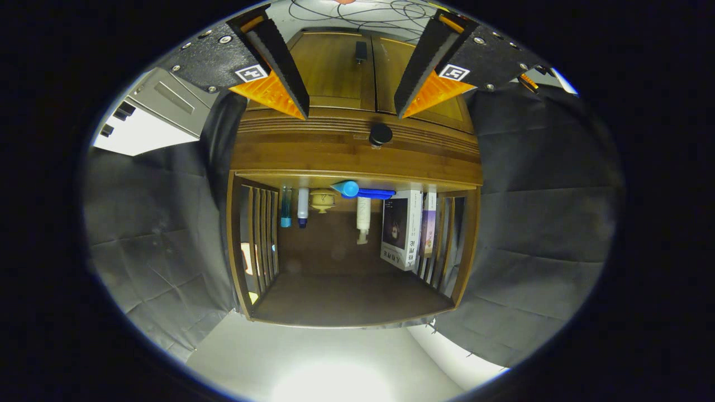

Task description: Pull open the drawer, take out the items inside it, and place them on the countertop above the cabinet.

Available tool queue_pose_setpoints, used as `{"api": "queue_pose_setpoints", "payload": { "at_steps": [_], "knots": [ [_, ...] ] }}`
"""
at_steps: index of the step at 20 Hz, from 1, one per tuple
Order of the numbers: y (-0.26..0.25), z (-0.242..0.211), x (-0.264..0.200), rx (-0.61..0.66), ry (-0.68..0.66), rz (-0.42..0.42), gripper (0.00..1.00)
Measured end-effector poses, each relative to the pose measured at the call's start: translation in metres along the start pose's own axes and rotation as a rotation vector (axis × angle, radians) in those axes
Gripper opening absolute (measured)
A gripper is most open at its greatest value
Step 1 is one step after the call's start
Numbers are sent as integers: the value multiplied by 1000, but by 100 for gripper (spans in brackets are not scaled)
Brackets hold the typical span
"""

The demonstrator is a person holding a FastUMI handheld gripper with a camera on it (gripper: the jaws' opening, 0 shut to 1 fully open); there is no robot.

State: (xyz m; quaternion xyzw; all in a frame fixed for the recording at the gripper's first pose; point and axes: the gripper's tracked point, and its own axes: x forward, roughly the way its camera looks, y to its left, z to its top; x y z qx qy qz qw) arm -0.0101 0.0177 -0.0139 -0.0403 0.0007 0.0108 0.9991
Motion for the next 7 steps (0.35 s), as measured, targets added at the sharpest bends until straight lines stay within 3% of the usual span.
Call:
{"api": "queue_pose_setpoints", "payload": {
  "at_steps": [7],
  "knots": [
    [-2, -6, 0, 11, 34, 1, 95]
  ]
}}
